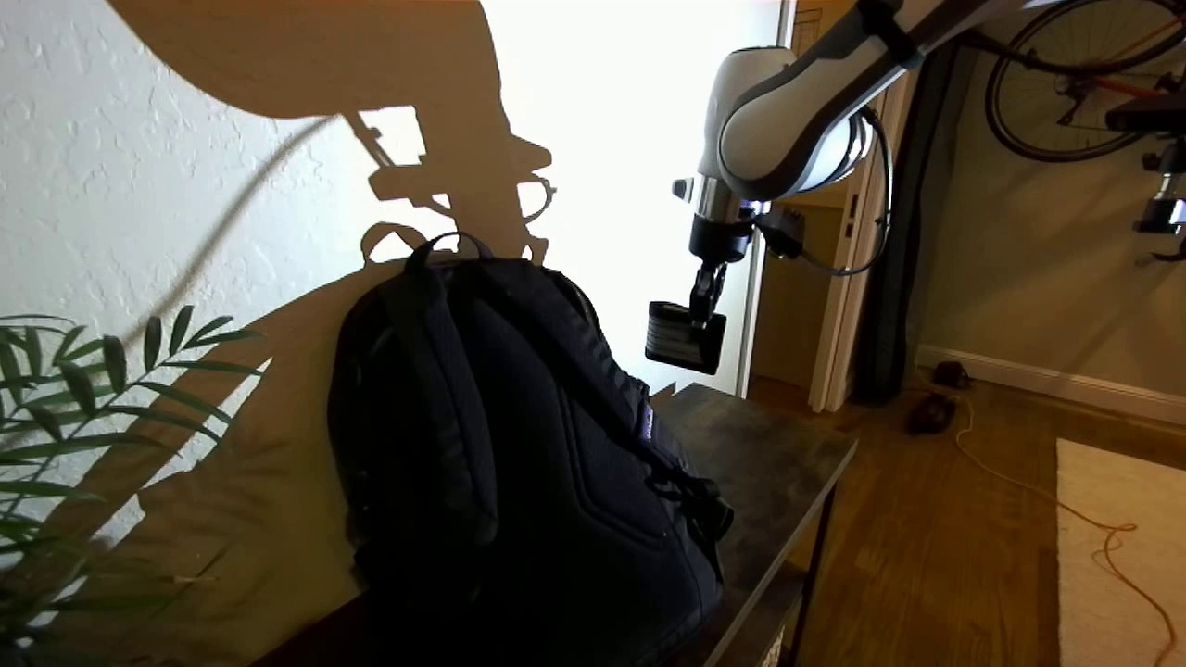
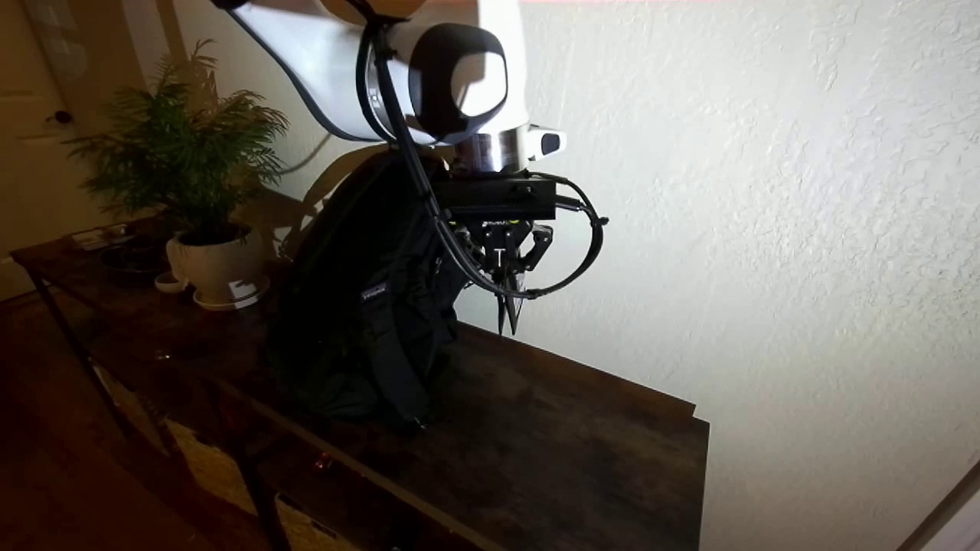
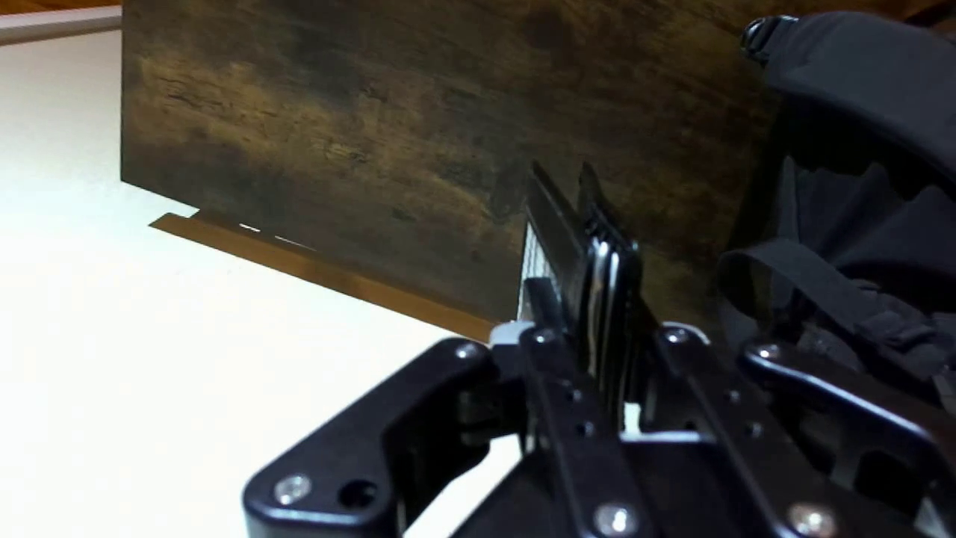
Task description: Put the wallet inside the backpack
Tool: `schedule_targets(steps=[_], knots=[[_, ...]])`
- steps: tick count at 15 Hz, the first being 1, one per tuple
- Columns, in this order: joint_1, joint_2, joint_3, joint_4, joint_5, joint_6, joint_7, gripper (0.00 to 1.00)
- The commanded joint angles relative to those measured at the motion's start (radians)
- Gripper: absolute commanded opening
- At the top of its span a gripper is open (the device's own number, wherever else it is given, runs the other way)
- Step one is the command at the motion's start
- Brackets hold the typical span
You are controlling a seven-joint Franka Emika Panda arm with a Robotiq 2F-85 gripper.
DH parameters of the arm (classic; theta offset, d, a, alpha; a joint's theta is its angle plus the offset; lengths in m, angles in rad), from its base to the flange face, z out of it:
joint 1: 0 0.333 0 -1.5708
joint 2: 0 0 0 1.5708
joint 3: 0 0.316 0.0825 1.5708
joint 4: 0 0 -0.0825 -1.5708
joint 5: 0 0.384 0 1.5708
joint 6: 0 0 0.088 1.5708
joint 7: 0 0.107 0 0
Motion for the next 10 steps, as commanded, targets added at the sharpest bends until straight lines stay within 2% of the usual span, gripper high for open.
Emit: schedule_targets(steps=[1, 10], knots=[[0.044, -0.108, -0.031, -0.083, -0.049, -0.027, 0.076, 0.05], [0.071, -0.227, -0.019, -0.128, -0.059, -0.066, 0.095, 0.05]])
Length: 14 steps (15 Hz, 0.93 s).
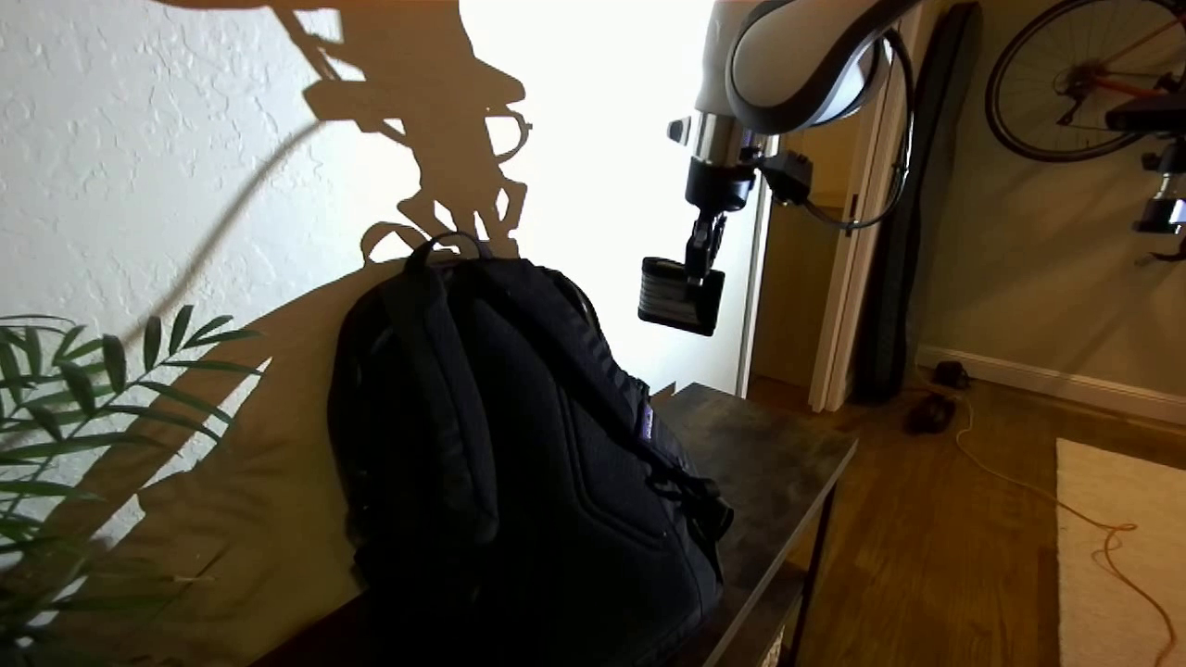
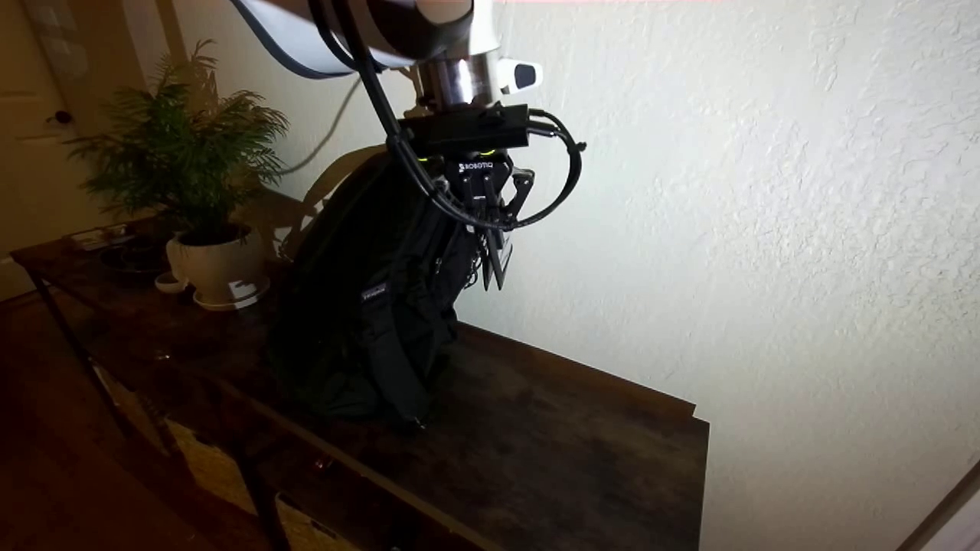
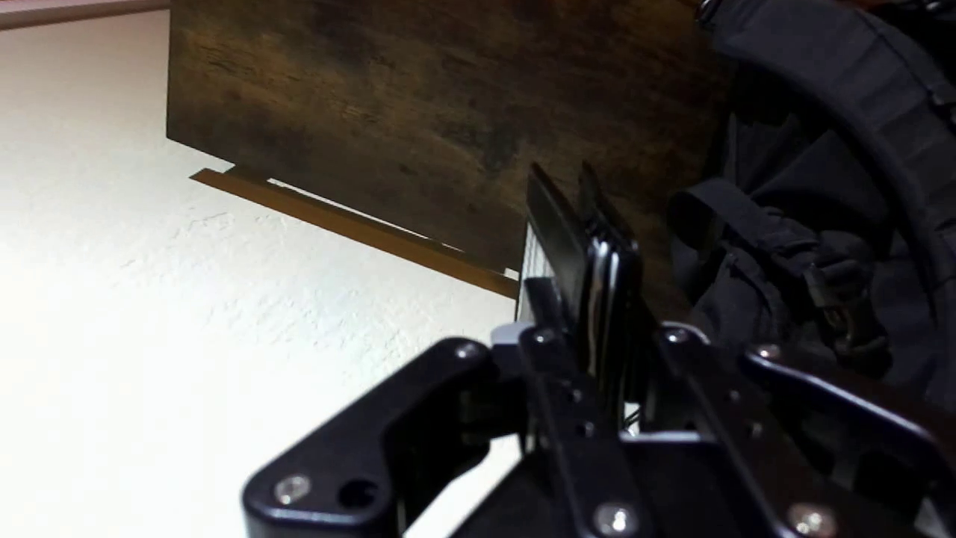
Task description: Put the wallet inside the backpack
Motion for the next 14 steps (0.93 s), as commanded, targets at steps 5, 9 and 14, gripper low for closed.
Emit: schedule_targets(steps=[5, 9, 14], knots=[[0.024, -0.134, 0.000, -0.093, -0.009, 0.000, 0.018, 0.05], [0.029, -0.147, 0.016, -0.103, 0.002, 0.005, 0.002, 0.05], [0.042, -0.142, 0.048, -0.104, 0.015, 0.007, -0.019, 0.05]])
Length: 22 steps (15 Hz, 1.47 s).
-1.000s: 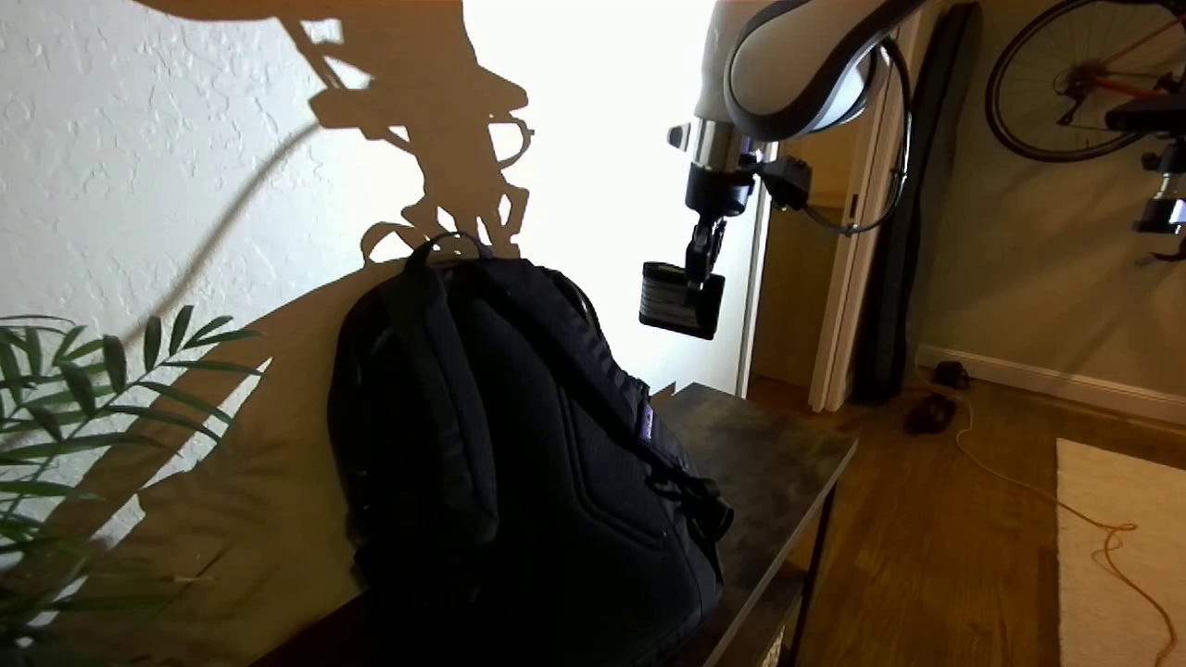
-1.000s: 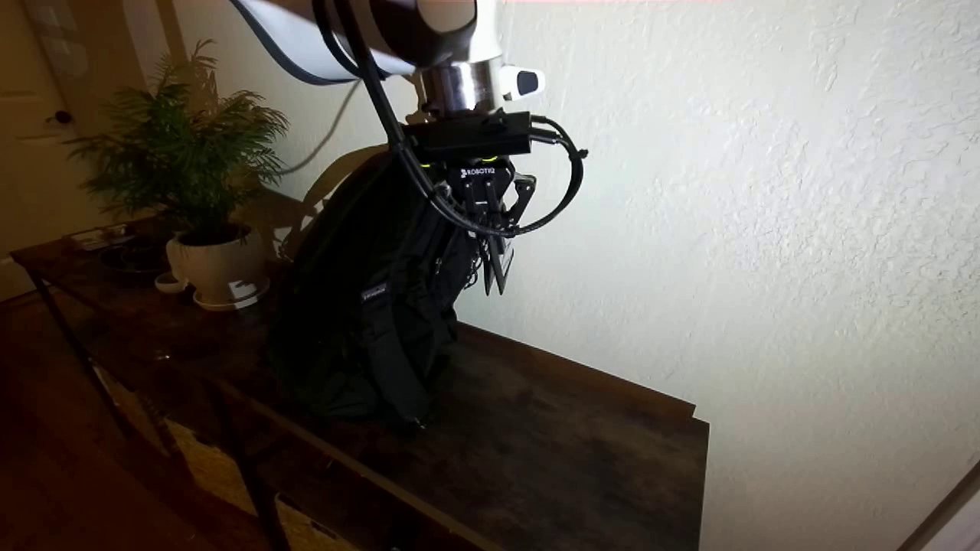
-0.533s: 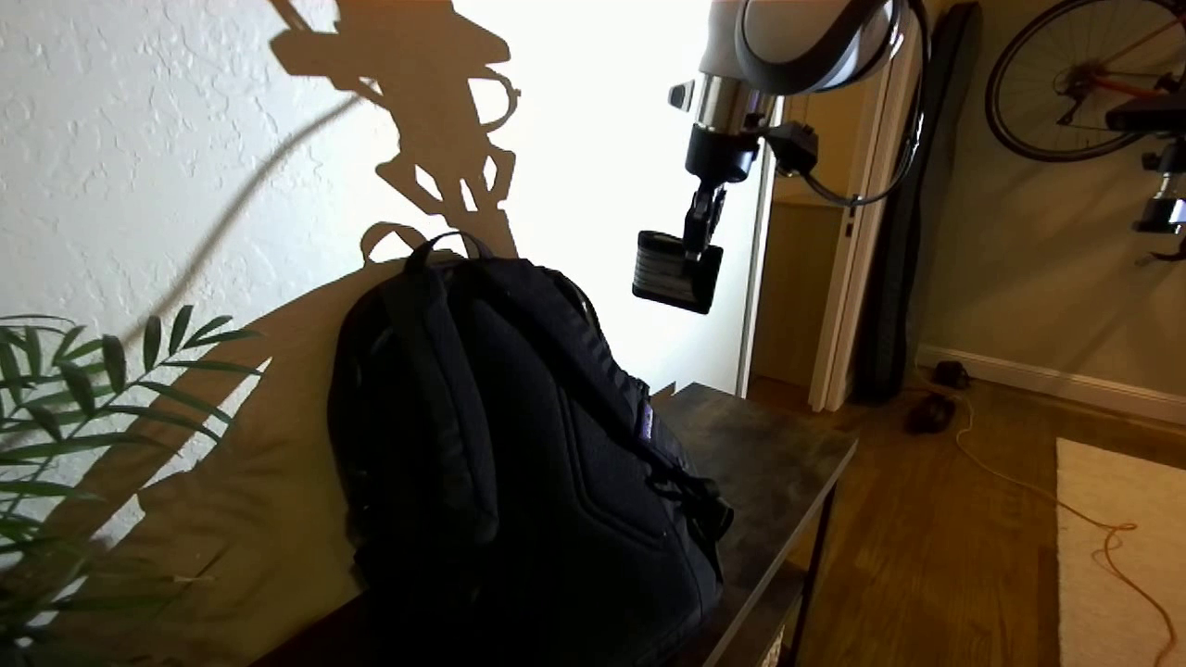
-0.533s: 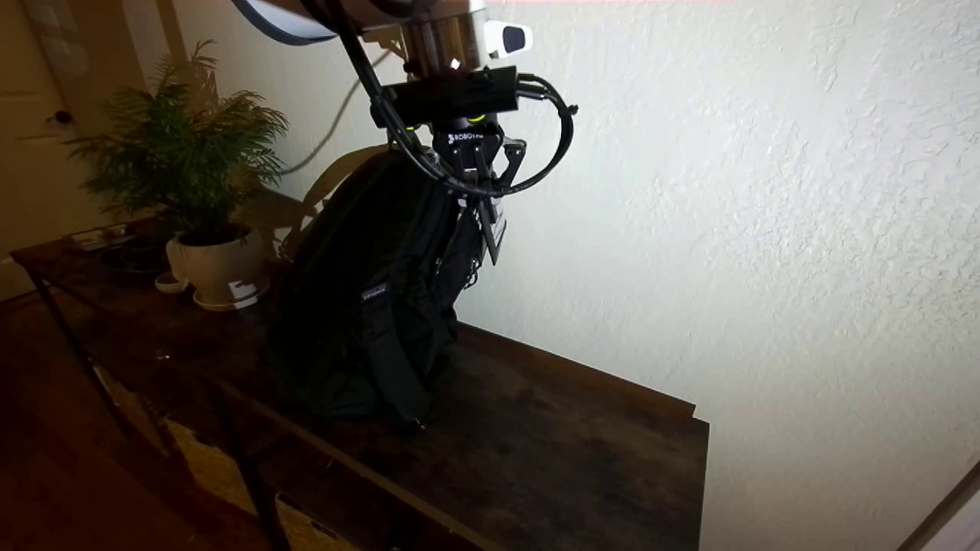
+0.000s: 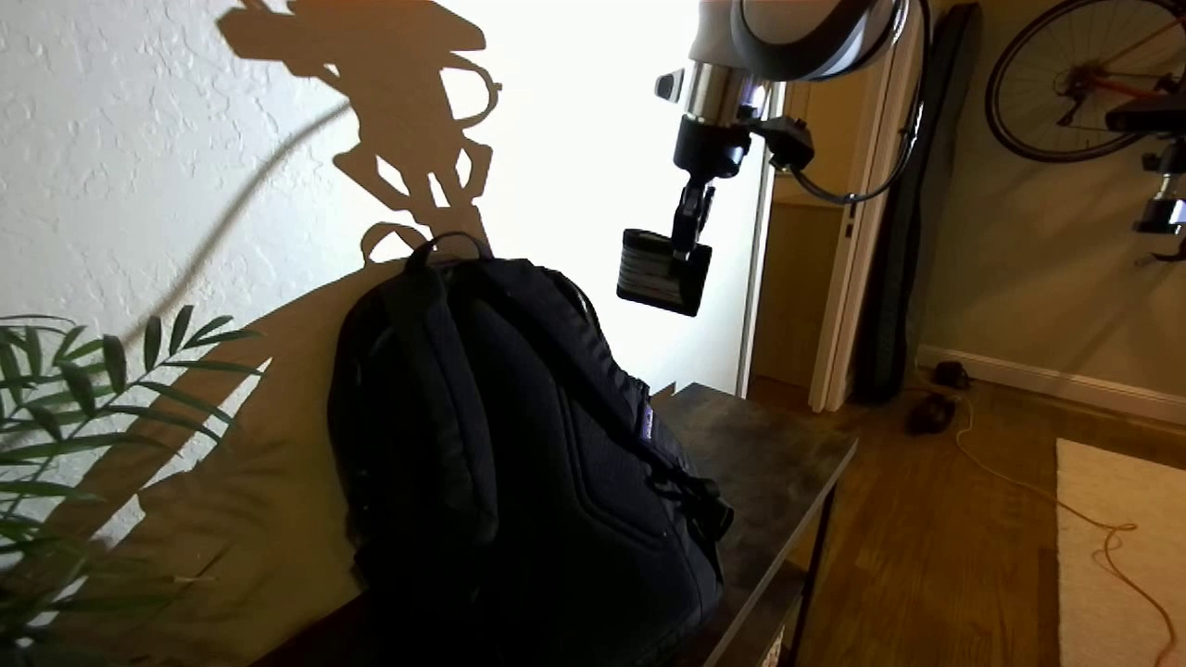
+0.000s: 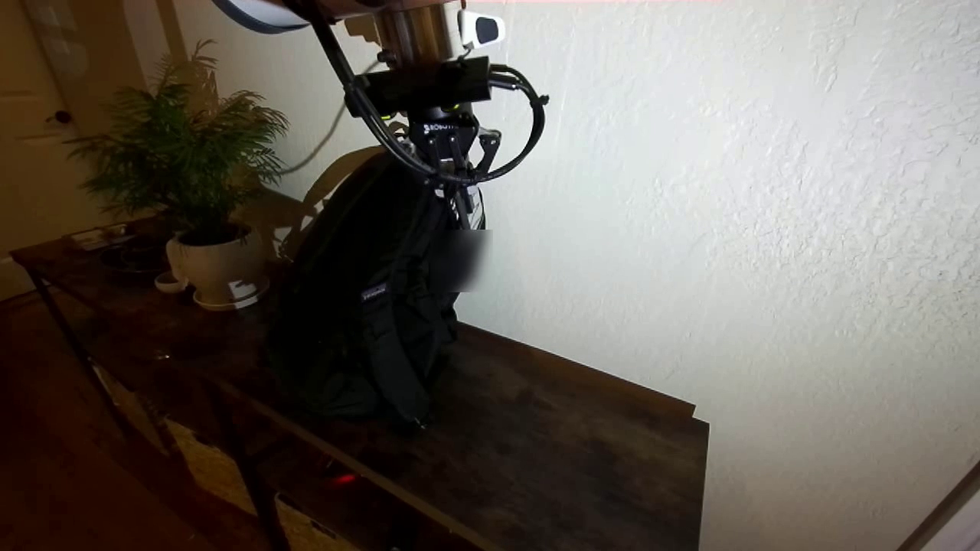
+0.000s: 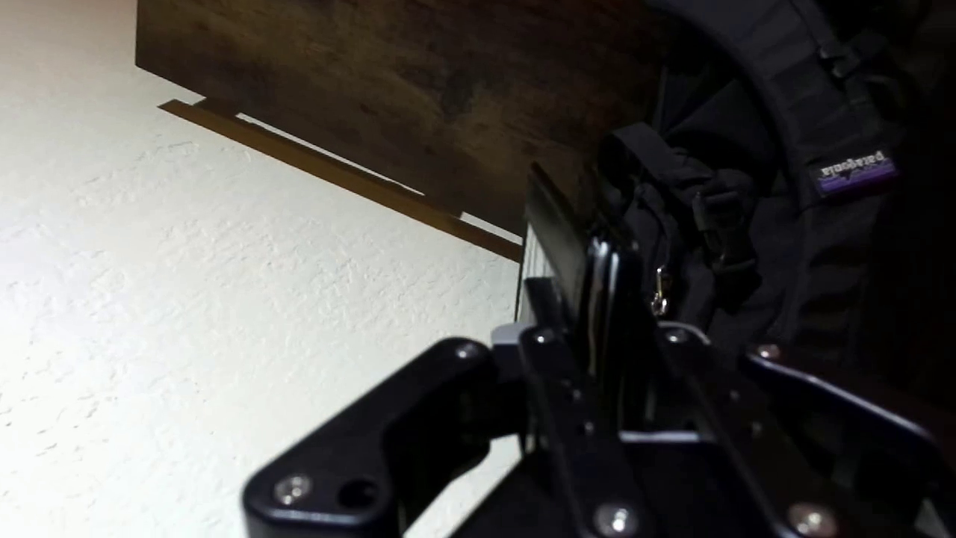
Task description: Put the wallet inside the backpack
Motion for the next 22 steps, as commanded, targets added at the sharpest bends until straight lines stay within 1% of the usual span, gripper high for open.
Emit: schedule_targets(steps=[1, 7, 14, 22], knots=[[0.020, -0.046, 0.014, -0.048, 0.013, 0.006, -0.016, 0.05], [0.049, -0.035, 0.035, -0.034, 0.005, 0.020, -0.011, 0.05], [0.063, 0.029, 0.032, 0.031, -0.008, 0.038, 0.001, 0.05], [0.063, 0.150, 0.027, 0.163, -0.012, 0.058, 0.007, 0.05]])
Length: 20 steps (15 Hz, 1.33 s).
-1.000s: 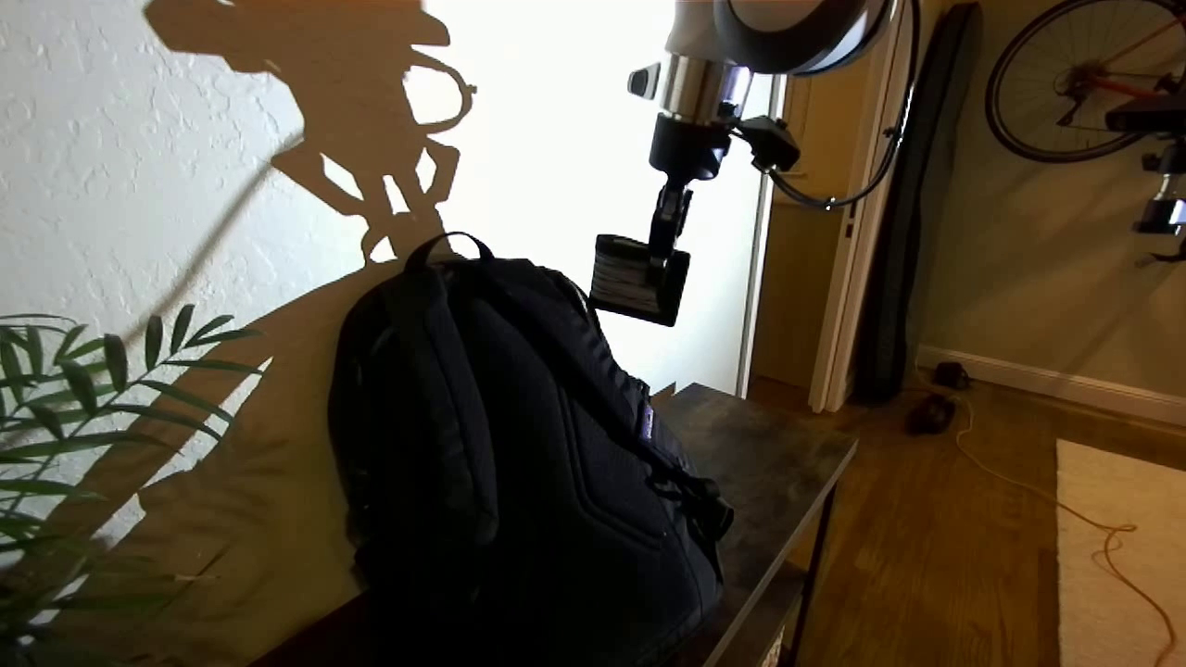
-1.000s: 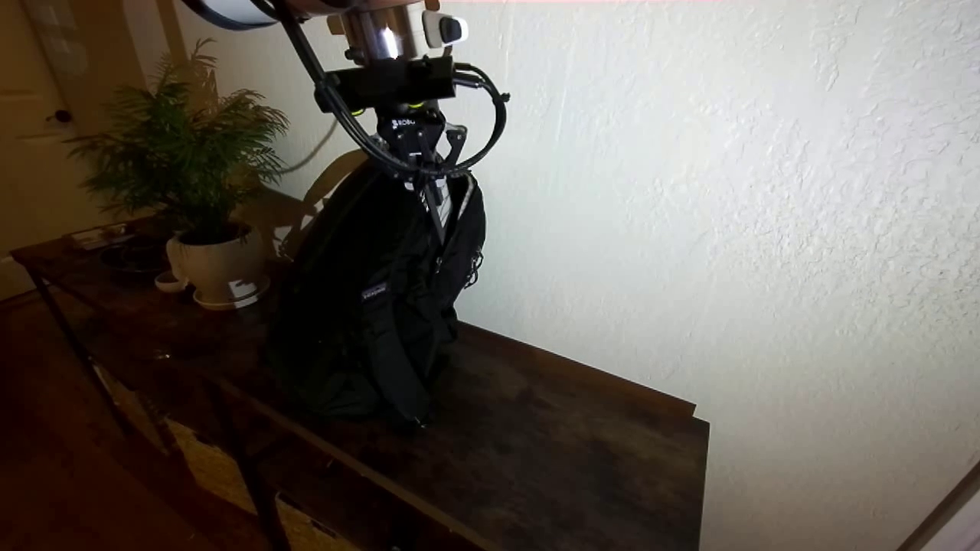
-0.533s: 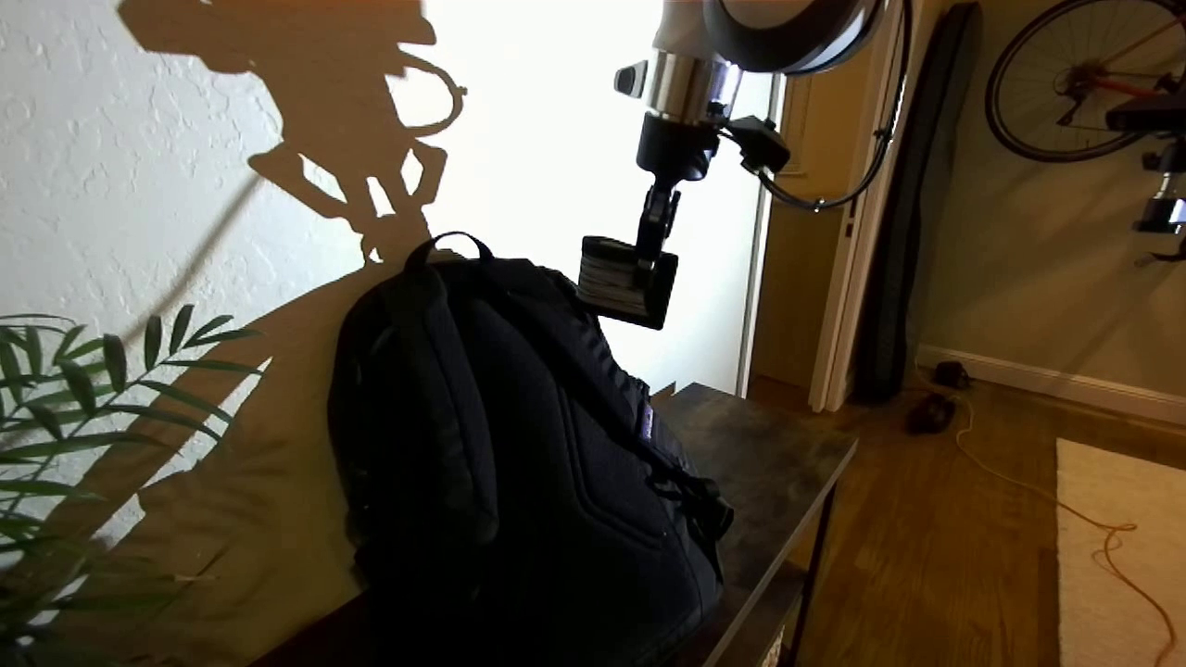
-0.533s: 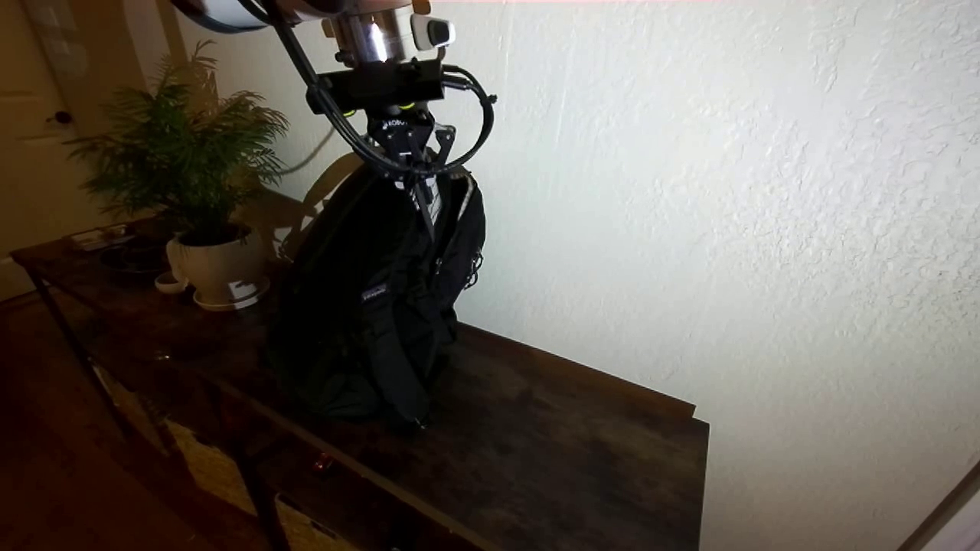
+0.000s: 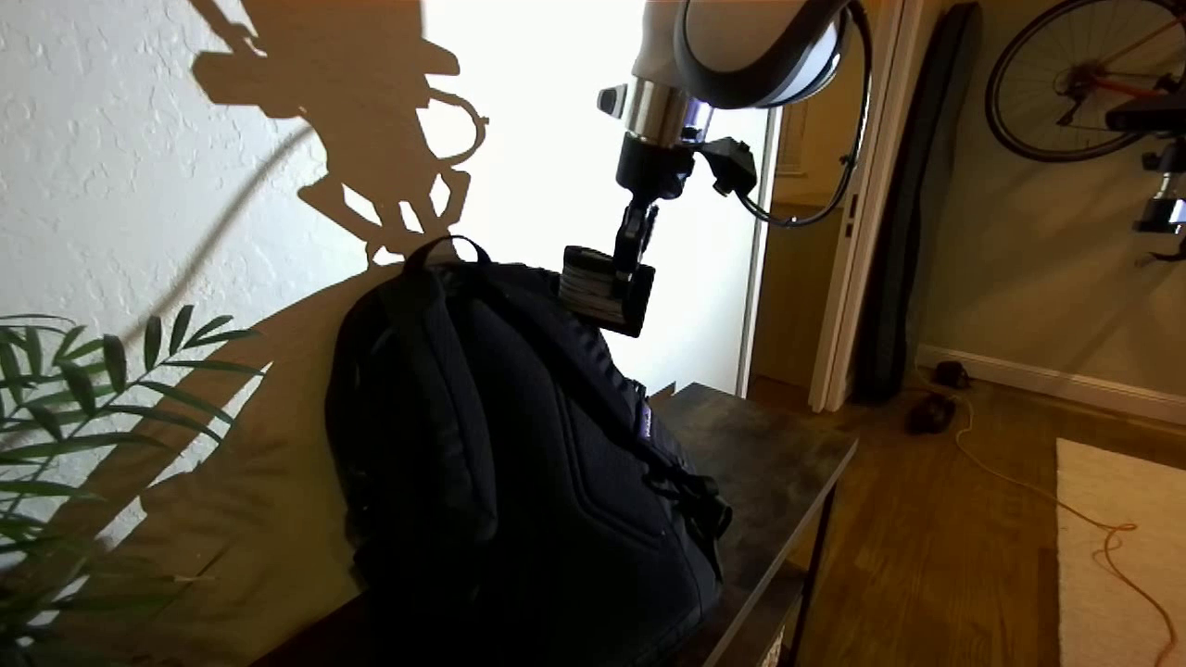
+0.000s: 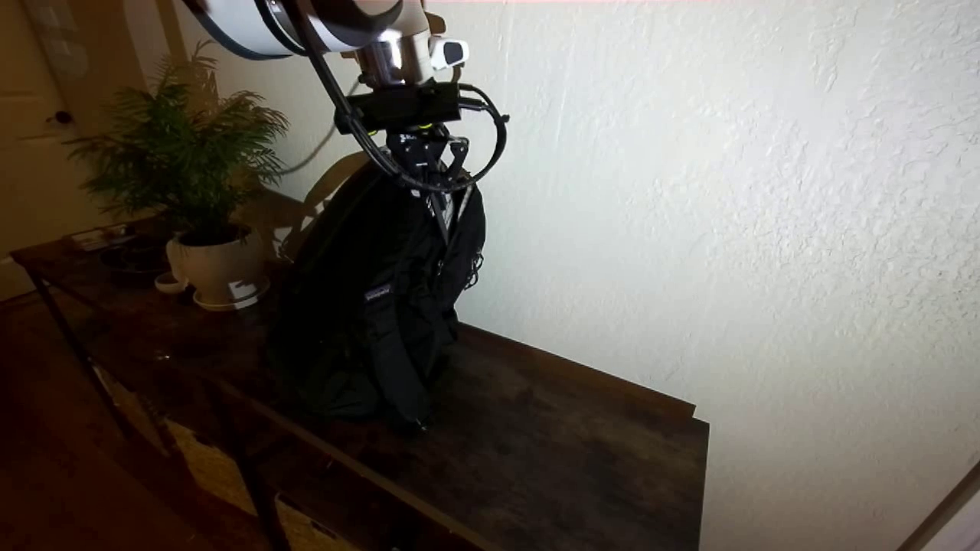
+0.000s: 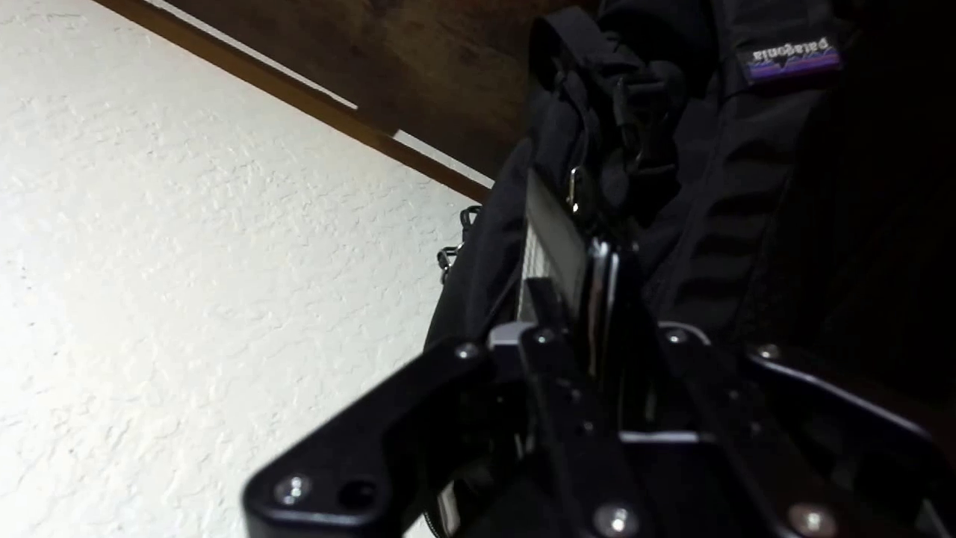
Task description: Put the wallet inside the backpack
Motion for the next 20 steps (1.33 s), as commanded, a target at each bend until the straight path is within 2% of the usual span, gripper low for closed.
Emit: schedule_targets(steps=[1, 10, 20], knots=[[0.013, 0.045, -0.017, 0.070, -0.014, 0.012, 0.011, 0.05], [0.009, 0.098, -0.033, 0.171, -0.026, 0.006, 0.003, 0.05], [-0.008, 0.245, 0.045, 0.319, 0.020, -0.003, -0.078, 0.05]])
